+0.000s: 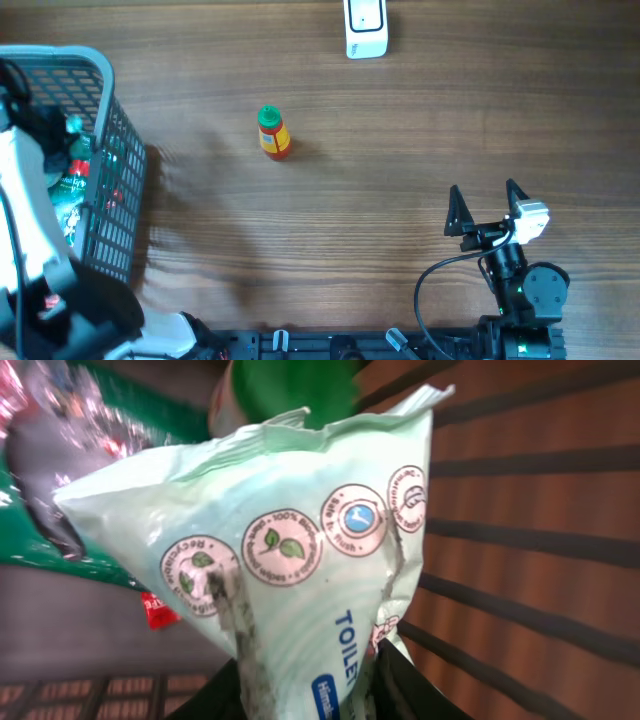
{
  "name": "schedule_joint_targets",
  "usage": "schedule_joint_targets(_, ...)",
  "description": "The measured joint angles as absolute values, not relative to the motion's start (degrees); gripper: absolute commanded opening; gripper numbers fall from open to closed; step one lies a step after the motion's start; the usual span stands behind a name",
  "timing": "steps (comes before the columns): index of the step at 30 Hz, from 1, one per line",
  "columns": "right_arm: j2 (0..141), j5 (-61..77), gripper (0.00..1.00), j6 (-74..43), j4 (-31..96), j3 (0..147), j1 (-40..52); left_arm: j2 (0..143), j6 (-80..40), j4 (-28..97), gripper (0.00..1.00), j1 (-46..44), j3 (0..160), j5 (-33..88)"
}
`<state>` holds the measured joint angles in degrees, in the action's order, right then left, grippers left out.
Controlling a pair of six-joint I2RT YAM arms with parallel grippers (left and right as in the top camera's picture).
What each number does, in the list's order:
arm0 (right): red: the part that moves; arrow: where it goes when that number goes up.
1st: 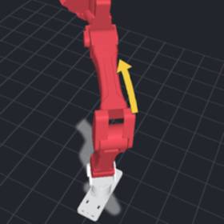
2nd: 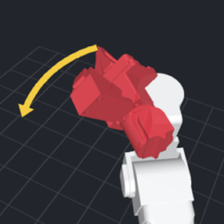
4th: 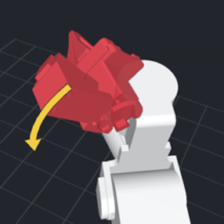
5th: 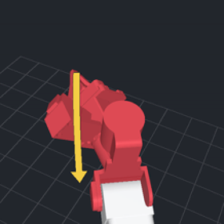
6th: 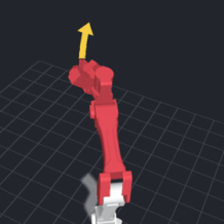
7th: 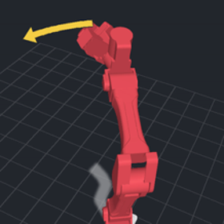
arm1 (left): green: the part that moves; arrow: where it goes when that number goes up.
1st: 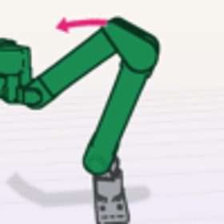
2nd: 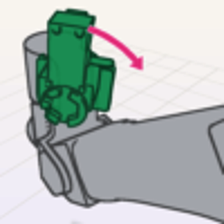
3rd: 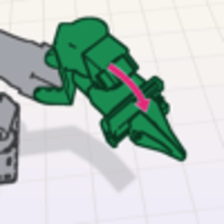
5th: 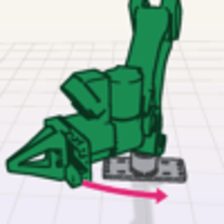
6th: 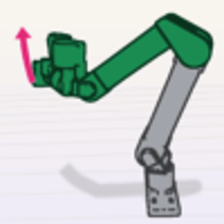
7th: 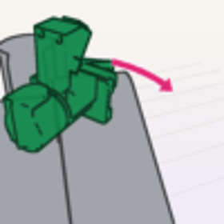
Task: Scan the item barcode
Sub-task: 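Carry the wet-wipe pack out and drop it on the table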
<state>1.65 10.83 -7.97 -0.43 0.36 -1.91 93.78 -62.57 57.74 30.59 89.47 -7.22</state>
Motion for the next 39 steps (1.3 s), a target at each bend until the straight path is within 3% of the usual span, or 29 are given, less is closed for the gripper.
schedule_joint_targets(9,1.65,10.83,0.99,-7.97,-0.43,0.36,-1.91,70.98,-61.52,64.79,0.31,30.41,91.90,-5.45)
schedule_joint_targets(13,1.65,10.81,1.00,-7.97,-0.43,0.36,-1.91,66.92,-61.49,65.69,0.29,21.54,91.92,-0.71)
schedule_joint_targets(20,1.65,10.74,1.00,-7.97,-0.43,0.36,-1.91,74.72,-61.52,67.42,0.28,-11.66,91.98,0.69)
schedule_joint_targets(26,1.65,10.63,1.00,-7.97,-0.43,0.36,-1.91,88.03,-61.32,67.13,0.32,-31.38,92.12,-3.79)
schedule_joint_targets(39,1.65,10.63,1.00,-7.97,-0.43,0.36,-1.91,105.91,-54.70,66.54,0.30,-41.36,91.92,-6.24)
